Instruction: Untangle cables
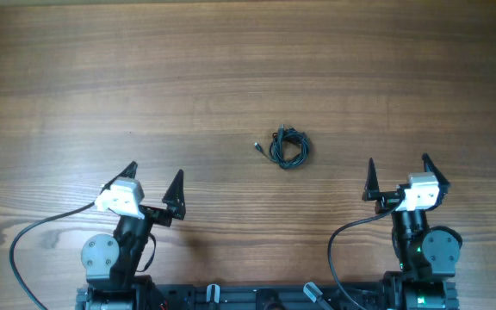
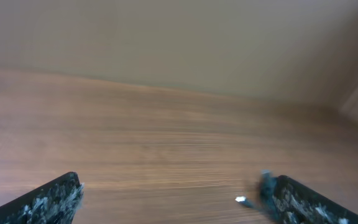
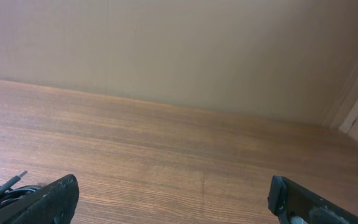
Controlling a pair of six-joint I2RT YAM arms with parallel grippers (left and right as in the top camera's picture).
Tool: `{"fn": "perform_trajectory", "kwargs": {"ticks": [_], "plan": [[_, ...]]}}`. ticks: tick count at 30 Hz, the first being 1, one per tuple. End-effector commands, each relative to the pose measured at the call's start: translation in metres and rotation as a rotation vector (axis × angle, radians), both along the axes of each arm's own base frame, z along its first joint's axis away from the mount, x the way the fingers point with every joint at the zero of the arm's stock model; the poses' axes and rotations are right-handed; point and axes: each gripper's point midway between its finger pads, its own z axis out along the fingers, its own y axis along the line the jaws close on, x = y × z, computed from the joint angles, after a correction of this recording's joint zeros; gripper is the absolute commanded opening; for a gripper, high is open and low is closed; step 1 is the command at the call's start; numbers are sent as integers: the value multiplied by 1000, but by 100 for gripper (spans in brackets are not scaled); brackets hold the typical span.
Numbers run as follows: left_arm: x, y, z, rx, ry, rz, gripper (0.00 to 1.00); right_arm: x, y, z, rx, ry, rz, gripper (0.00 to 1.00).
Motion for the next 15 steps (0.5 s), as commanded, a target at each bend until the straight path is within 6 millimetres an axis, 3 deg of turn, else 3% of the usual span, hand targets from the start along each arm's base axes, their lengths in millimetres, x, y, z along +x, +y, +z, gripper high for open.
{"fn": "perform_trajectory", "kwargs": {"ticks": [1,6,8,15], "plan": [[-6,-15,9,-202,40,-82,100,-1,2,2,-13,-11,10,100],[-12,-17,56,-198,-9,-97,100,-1,2,2,-13,-10,10,100],[-9,-17,66,-202,39,-92,100,-1,2,2,-13,-11,10,100],[25,-32,95,-218,337,-131,100,0,2,2,-13,-10,9,100]]}}
